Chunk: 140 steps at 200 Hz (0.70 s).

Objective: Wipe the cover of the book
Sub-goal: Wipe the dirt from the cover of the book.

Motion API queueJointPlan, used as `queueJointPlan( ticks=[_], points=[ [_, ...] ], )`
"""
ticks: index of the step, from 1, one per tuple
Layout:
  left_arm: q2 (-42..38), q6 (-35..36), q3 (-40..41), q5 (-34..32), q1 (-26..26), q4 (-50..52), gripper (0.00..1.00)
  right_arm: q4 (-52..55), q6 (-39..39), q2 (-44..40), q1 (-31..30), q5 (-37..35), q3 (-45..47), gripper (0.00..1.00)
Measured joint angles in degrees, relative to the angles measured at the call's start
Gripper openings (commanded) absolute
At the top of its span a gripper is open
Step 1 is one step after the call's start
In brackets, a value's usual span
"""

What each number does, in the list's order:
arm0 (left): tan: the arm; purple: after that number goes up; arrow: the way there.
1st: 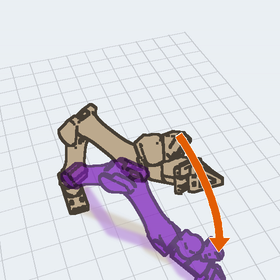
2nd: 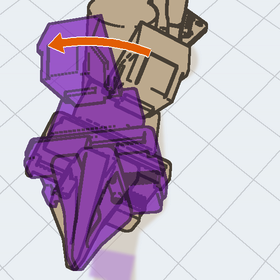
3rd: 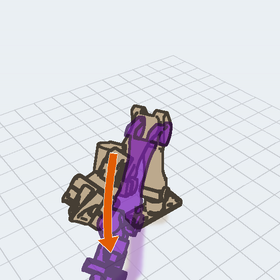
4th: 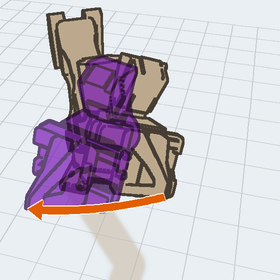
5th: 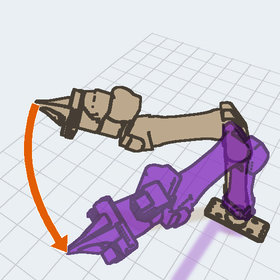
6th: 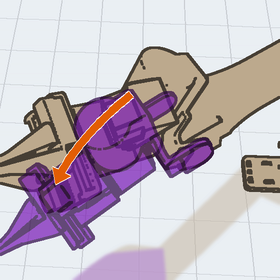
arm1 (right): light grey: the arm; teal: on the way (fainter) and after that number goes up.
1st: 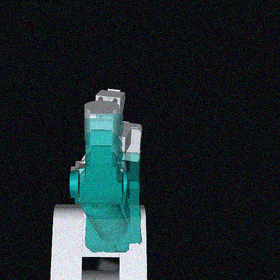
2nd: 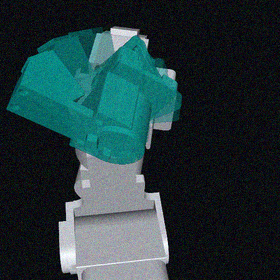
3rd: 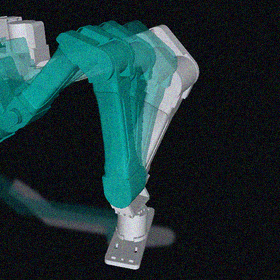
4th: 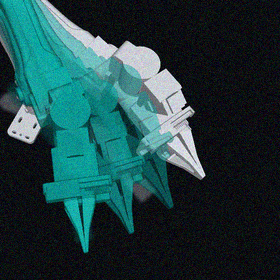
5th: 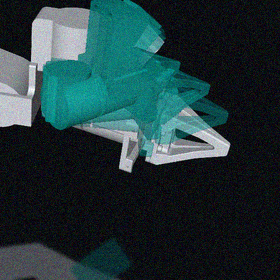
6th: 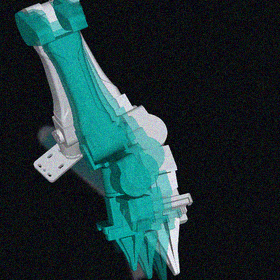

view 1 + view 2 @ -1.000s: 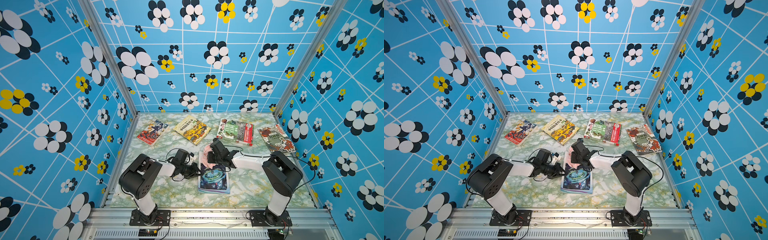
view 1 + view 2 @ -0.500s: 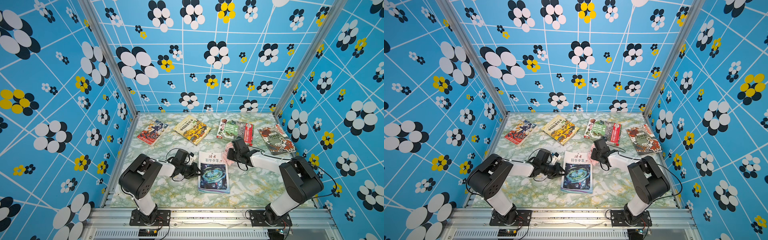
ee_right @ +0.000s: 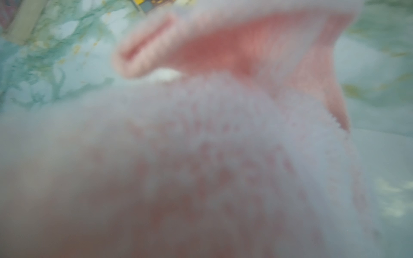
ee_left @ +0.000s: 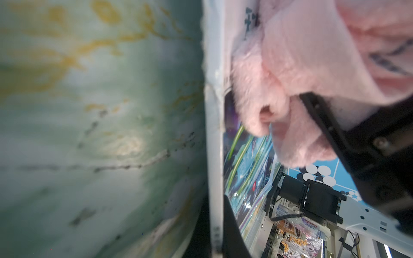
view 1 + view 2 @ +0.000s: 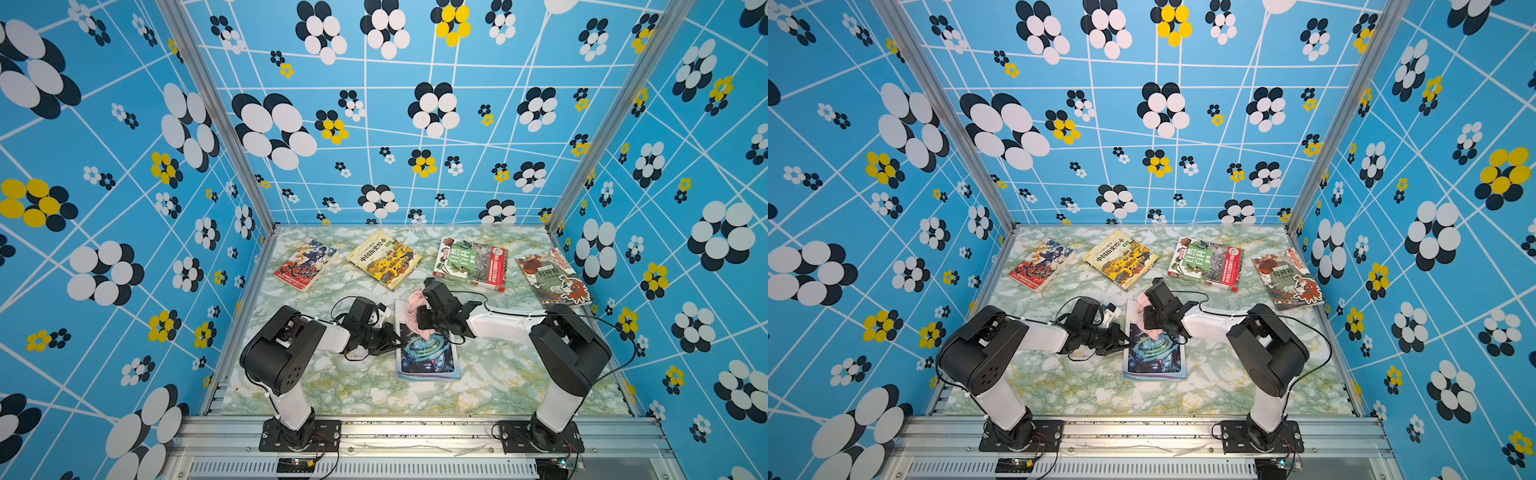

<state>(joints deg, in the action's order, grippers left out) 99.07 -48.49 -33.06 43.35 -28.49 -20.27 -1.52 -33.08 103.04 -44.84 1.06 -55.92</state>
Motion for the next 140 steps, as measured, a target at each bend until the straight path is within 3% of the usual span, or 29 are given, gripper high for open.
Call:
queueJointPlan(
  ticks=[24,52,85,106,121,140],
  points=[
    [0.1,-0.6,0.0,0.0,0.0,0.1,0.0,-4.6,-2.6,0.8,-2.4,5.9,0.4,0.0],
    [0.1,-0.6,0.0,-0.1,0.1,0.1,0.0,-6.4,-3.0,-1.4,-0.3,8.7,4.6,0.0],
    [0.1,-0.5,-0.1,-0.1,0.1,-0.5,0.0,-4.3,-2.7,-7.1,9.2,9.9,11.4,0.0],
    [0.1,-0.4,-0.1,-0.1,0.1,-0.8,0.0,-1.7,-2.5,-9.1,14.4,6.7,12.1,0.0],
    [0.1,-0.4,-0.1,-0.1,0.1,-0.8,0.0,-1.1,-2.6,-9.0,13.5,4.8,11.6,0.0],
    [0.1,-0.4,-0.1,-0.1,0.1,-0.8,0.0,-0.5,-3.4,-6.5,7.7,2.8,8.5,0.0]
  ],
)
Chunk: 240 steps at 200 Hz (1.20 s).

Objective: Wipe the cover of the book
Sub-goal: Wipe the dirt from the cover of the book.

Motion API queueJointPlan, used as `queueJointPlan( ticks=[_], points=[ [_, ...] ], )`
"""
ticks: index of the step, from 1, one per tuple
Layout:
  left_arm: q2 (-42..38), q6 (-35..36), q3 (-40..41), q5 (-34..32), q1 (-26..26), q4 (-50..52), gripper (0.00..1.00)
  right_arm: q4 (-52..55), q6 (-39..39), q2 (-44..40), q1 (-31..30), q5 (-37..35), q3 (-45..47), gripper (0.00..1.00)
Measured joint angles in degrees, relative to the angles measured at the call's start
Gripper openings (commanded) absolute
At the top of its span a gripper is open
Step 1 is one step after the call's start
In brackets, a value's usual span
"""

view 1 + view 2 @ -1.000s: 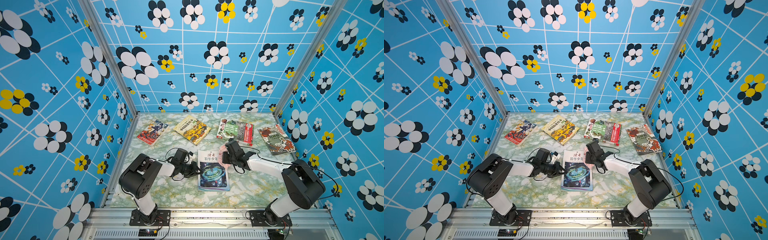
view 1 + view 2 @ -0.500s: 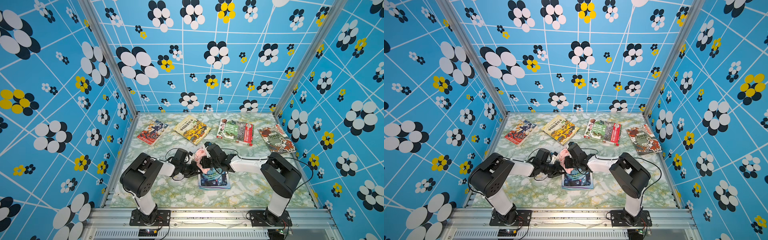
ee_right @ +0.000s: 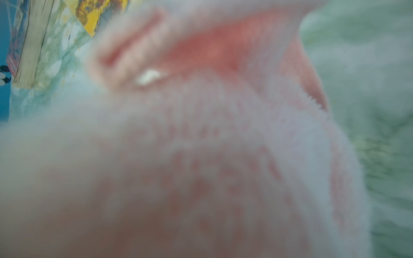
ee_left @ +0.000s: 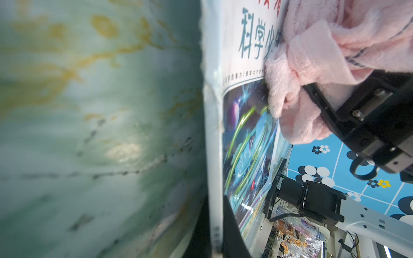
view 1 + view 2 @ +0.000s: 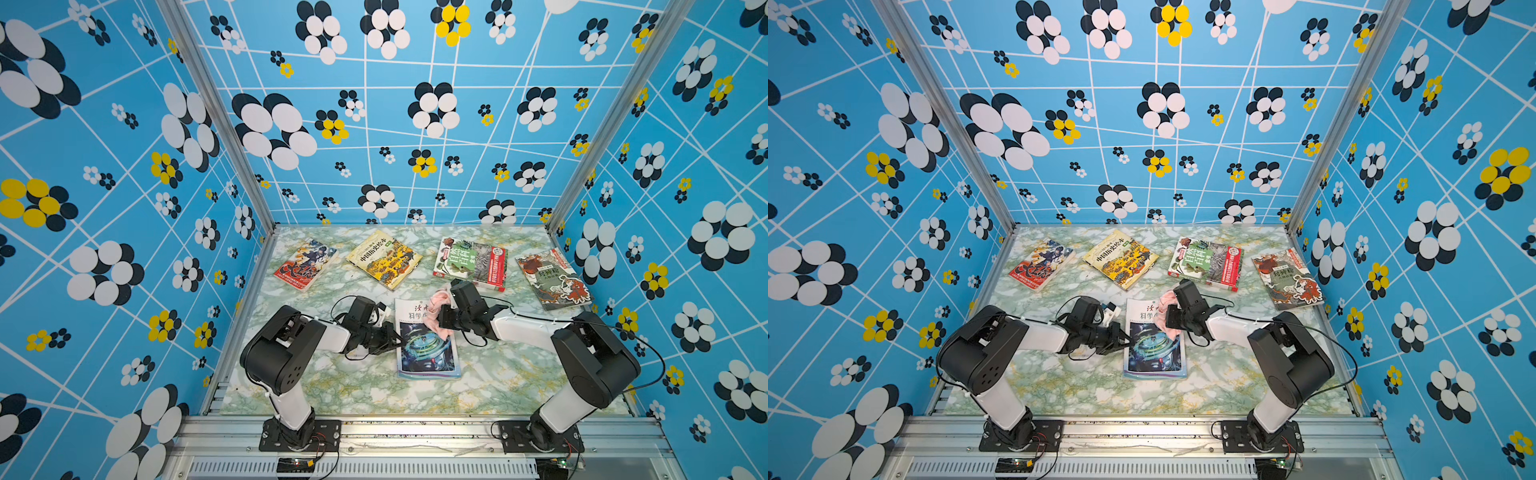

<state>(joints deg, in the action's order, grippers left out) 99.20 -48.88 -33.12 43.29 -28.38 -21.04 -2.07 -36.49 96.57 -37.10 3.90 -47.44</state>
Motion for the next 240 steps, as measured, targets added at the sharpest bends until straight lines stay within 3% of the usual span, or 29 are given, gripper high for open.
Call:
queueJointPlan(
  ticks=[24,38,67,111,153,189,214,240],
  points=[
    [0.0,-0.2,0.0,-0.3,0.0,0.2,0.0,-1.9,-1.9,5.9,-9.0,1.7,-6.2,0.0],
    [0.1,-0.9,0.0,-0.2,0.3,0.6,0.0,-3.0,-2.6,6.8,-11.2,1.6,-7.1,0.0],
    [0.1,-0.8,-0.2,-0.2,0.6,0.6,0.0,-2.8,-2.9,5.0,-8.6,1.5,-4.2,0.0],
    [0.1,-0.8,-0.3,-0.2,0.6,-0.1,0.0,1.2,-2.7,-4.7,2.3,-3.4,4.8,0.0],
    [0.1,-0.9,-0.3,-0.3,0.7,-0.2,0.0,4.7,-3.0,-3.8,-3.8,-9.6,2.7,0.0],
    [0.2,-1.1,-0.3,-0.4,0.7,-0.3,0.0,3.8,-2.9,1.7,-12.3,-6.3,-3.1,0.0],
    [0.5,-1.3,-0.3,-0.9,1.4,-1.2,0.0,3.6,-2.9,3.3,-9.8,-4.3,-4.9,0.0],
    [0.5,-1.4,-0.3,-0.9,2.0,-2.6,0.0,2.7,-2.5,4.1,-2.4,-3.8,-5.2,0.0]
  ],
)
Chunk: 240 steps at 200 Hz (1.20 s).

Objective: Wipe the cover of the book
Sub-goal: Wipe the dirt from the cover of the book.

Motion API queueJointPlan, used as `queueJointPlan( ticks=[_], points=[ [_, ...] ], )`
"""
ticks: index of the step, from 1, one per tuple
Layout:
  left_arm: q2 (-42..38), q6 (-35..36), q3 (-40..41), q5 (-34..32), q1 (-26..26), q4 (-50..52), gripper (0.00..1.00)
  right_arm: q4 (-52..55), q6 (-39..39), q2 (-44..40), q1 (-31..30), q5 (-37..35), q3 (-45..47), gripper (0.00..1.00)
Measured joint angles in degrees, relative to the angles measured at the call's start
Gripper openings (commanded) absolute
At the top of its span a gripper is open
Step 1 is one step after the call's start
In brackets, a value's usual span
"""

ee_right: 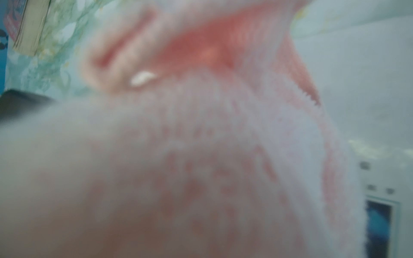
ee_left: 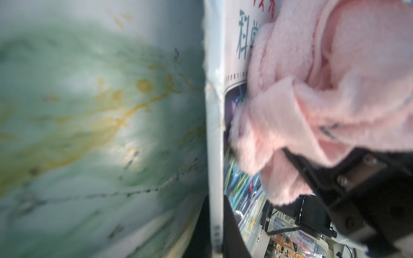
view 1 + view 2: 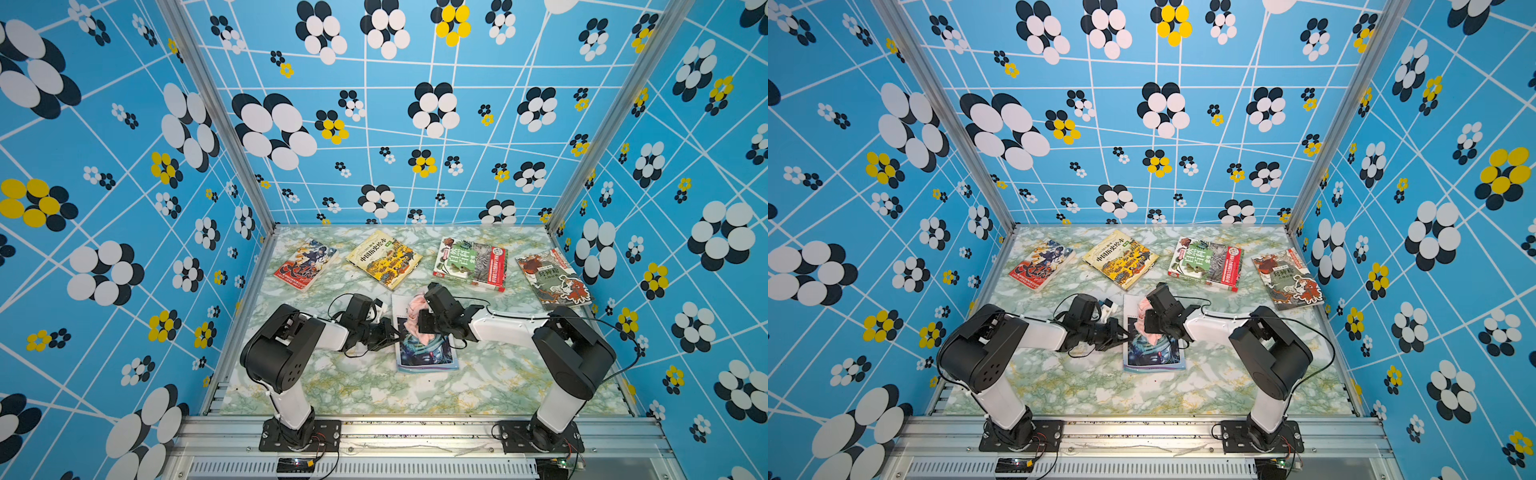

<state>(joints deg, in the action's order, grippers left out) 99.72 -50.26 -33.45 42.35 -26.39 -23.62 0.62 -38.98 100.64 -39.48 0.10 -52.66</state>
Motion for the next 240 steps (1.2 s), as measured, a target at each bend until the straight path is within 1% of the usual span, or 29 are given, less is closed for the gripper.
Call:
queueJointPlan(
  ticks=[21,40,55,68,78,92,114,127,141,160,173,189,200,221,240],
  points=[
    [0.0,-0.2,0.0,0.0,0.3,-0.7,0.0,0.3,1.1,-0.1,3.8,-0.7,0.1,0.0],
    [0.4,-0.3,0.0,0.1,0.8,-1.3,0.0,0.5,1.7,-2.1,2.9,-1.9,2.3,0.0],
    [0.8,-0.6,0.0,0.1,1.2,-1.8,0.0,2.1,1.4,-5.9,-0.1,-3.3,5.9,0.0],
    [1.3,-0.8,0.0,0.2,1.6,-2.3,0.0,3.8,-0.2,-10.1,-4.2,-4.3,9.8,0.0],
    [1.5,-0.8,0.0,0.3,1.7,-2.4,0.0,5.4,-2.4,-13.8,-7.9,-4.8,12.9,0.0],
    [1.6,-0.7,-0.1,0.5,1.8,-2.4,0.0,7.2,-5.2,-17.6,-11.7,-5.0,16.0,0.0],
    [1.6,-0.7,-0.2,0.7,1.9,-2.3,0.0,8.4,-7.6,-20.0,-13.3,-5.7,17.6,0.0],
    [1.6,-0.7,-0.2,0.6,1.9,-2.3,0.0,9.4,-7.3,-18.7,-12.3,-5.7,16.2,0.0],
    [1.6,-0.8,-0.3,0.0,2.4,-2.6,0.0,9.5,-5.8,-15.2,-8.7,-5.6,12.8,0.0],
    [1.5,-0.8,-0.4,-1.0,3.1,-3.7,0.0,9.2,-2.3,-7.4,-2.0,-5.7,4.8,0.0],
    [1.5,-1.0,-0.4,-1.7,3.3,-4.1,0.0,9.5,0.4,-2.0,1.3,-6.2,-1.5,0.0],
    [1.3,-1.0,-0.4,-2.3,3.4,-4.2,0.0,10.7,3.5,3.2,3.5,-7.2,-8.3,0.0],
    [0.9,-1.0,-0.4,-2.7,3.4,-4.1,0.0,11.6,5.1,5.1,4.1,-7.4,-11.0,0.0],
    [-0.1,-1.0,-0.4,-3.3,3.4,-3.7,0.0,12.2,7.0,4.3,3.9,-7.3,-9.9,0.0],
    [-0.2,-1.0,-0.4,-3.5,3.4,-3.7,0.0,12.3,7.1,-1.2,1.9,-9.0,-3.1,0.0]
  ],
)
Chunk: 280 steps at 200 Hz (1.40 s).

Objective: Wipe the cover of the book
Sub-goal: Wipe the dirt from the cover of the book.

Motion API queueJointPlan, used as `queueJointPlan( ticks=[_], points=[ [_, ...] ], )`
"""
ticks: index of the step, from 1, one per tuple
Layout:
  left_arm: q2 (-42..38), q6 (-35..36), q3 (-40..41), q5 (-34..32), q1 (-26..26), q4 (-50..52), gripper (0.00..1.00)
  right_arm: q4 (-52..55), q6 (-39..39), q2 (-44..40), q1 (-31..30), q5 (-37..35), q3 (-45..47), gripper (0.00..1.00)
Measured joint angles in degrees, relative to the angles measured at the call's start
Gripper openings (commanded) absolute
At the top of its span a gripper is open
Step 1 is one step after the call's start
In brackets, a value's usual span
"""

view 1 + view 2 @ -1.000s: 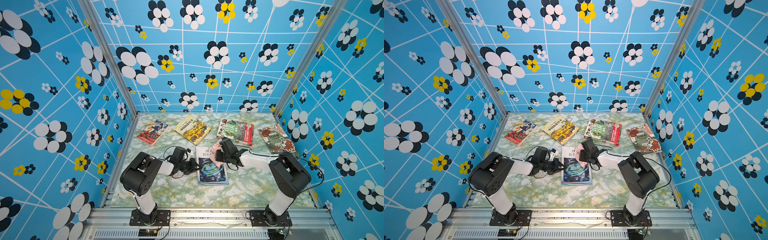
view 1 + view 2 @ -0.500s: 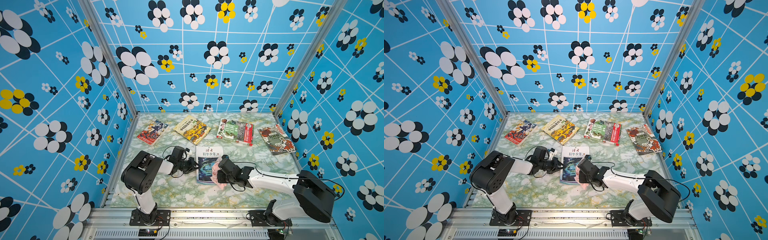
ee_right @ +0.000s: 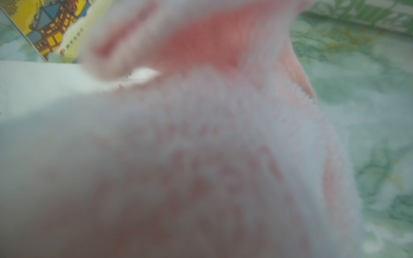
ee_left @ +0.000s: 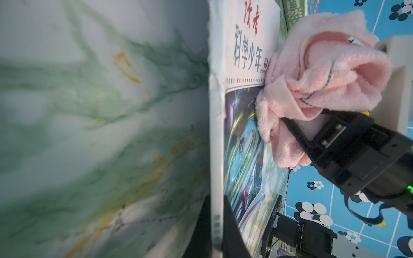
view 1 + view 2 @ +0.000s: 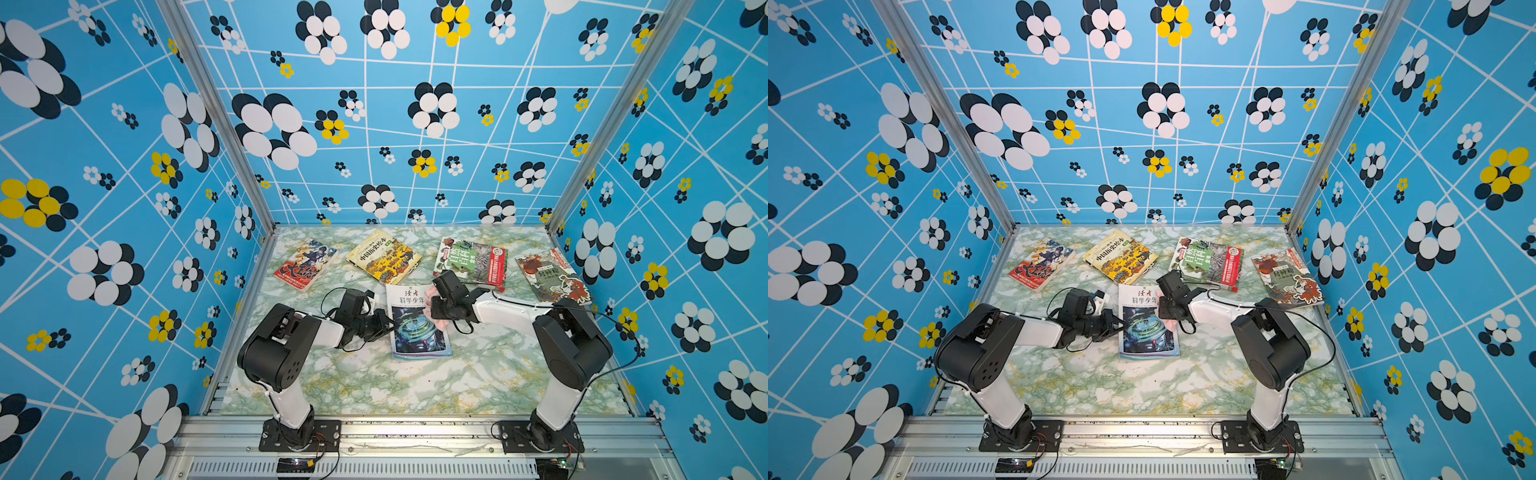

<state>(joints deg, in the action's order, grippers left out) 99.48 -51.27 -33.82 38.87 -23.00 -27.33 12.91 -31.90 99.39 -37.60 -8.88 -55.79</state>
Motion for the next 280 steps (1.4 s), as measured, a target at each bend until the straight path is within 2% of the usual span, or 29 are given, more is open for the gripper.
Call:
queueJointPlan(
  ticks=[36,54,73,84,103,114,149,195,228,280],
  points=[
    [0.8,-0.3,0.0,-0.4,0.0,-0.2,0.0,4.6,-4.6,-13.0,-10.9,-4.5,12.9,0.0],
    [1.1,-0.5,0.0,-0.6,0.0,-0.3,0.0,8.3,-8.3,-16.6,-16.0,-6.3,15.3,0.0],
    [1.2,-0.6,0.0,-0.6,0.0,-0.3,0.0,11.7,-11.2,-18.6,-18.3,-6.9,16.3,0.0],
    [1.2,-0.6,0.0,-0.6,0.0,-0.2,0.13,14.5,-11.9,-20.0,-18.4,-7.1,16.9,0.0],
    [1.2,-0.4,-0.2,-1.3,0.2,0.1,0.48,20.4,-11.6,-22.6,-17.1,-7.2,17.0,0.0],
    [0.2,-0.2,-0.9,-1.5,0.2,0.2,0.63,22.5,-10.5,-24.3,-15.2,-7.1,16.8,0.0],
    [-0.8,1.9,-3.4,-3.8,1.9,2.1,0.77,22.8,-5.1,-25.5,-8.9,-7.1,11.7,0.0],
    [3.5,4.5,-9.6,-5.2,7.2,3.5,0.77,14.2,-0.2,-19.5,-6.5,-5.1,5.5,0.0],
    [8.5,5.0,-14.9,-4.4,8.7,2.8,0.67,9.8,1.2,-13.5,-5.9,-2.7,3.8,0.0],
    [14.7,4.5,-19.6,-1.2,8.6,0.0,0.44,7.4,3.3,-6.4,-5.5,0.2,0.5,0.0]
  ],
)
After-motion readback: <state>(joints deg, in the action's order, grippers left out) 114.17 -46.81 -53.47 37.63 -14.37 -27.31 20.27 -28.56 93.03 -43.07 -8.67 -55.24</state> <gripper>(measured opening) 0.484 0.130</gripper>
